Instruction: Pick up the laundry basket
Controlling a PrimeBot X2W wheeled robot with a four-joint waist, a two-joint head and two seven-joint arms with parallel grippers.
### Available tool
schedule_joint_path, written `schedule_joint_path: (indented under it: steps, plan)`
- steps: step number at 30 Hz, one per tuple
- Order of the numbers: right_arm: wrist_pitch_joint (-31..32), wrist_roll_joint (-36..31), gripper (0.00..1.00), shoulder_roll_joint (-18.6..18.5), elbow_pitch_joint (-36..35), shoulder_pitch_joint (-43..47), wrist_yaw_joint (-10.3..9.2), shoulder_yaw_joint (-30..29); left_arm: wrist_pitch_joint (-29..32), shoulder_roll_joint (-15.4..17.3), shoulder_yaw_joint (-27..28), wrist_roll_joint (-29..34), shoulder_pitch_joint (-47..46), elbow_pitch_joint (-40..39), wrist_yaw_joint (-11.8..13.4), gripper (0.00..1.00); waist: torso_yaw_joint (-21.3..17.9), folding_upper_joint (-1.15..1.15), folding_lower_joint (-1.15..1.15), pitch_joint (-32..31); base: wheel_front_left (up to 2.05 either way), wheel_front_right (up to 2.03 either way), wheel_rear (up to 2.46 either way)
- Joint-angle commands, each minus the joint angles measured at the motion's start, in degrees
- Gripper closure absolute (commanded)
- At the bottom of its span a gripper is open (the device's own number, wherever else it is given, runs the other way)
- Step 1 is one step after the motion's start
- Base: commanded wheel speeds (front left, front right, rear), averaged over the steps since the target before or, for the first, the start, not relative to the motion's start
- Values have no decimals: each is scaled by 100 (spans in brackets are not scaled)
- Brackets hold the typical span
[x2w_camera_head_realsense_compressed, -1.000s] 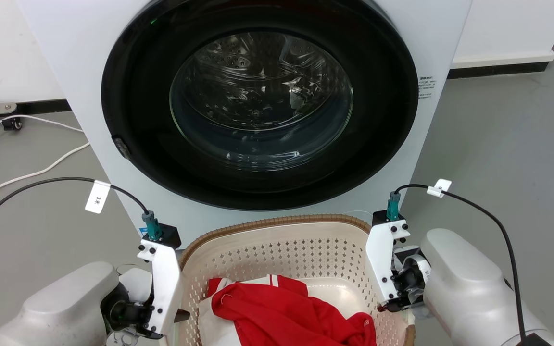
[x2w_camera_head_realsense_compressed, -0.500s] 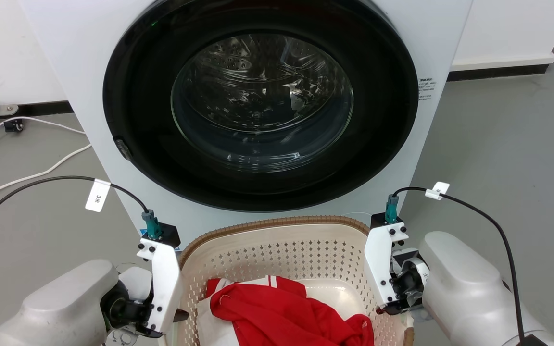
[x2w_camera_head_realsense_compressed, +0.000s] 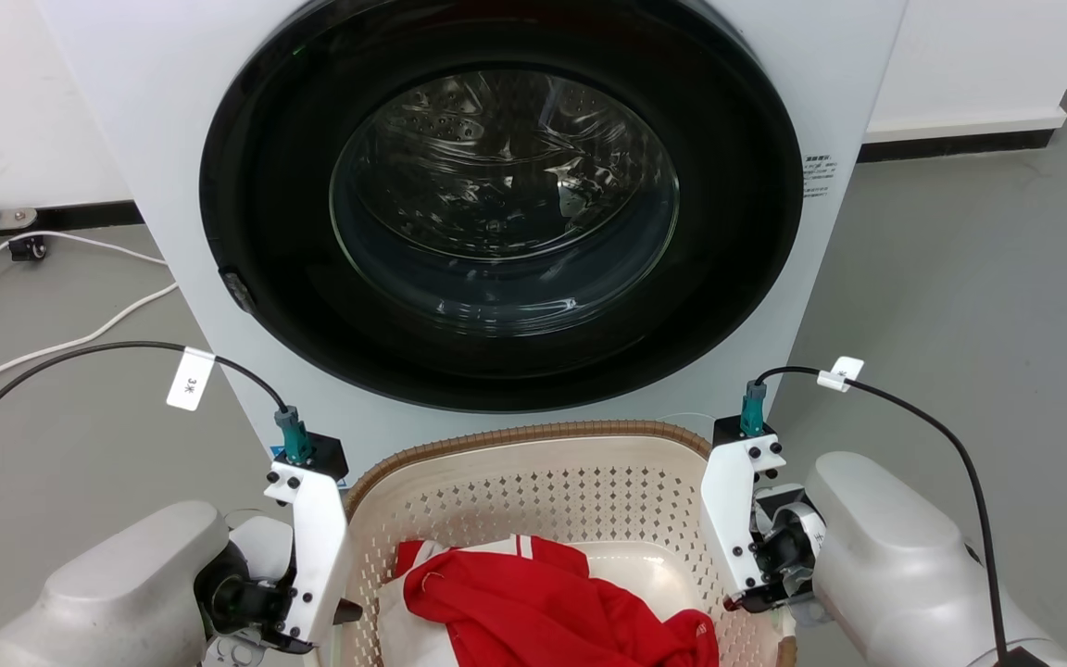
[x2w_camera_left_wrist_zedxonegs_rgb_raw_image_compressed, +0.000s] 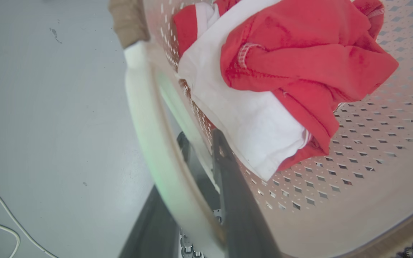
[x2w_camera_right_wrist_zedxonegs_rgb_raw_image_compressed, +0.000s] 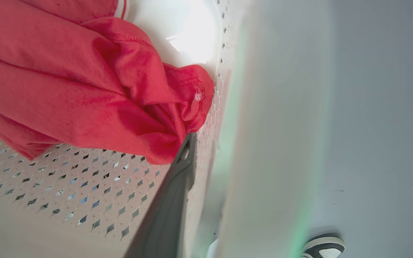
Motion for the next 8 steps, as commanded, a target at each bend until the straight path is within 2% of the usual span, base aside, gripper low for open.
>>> schedule_joint_path:
  steps: [1, 8]
  plan:
    - [-13, -19, 100, -40, 5, -9, 28, 54, 16, 24, 2, 39, 4, 0, -57, 100, 0, 0, 0, 0, 0, 0, 0]
    - [-48, 60, 100, -41, 56, -63, 28, 157, 43, 16, 2, 23, 12, 23, -56, 100, -7, 0, 0, 3, 0, 0, 0]
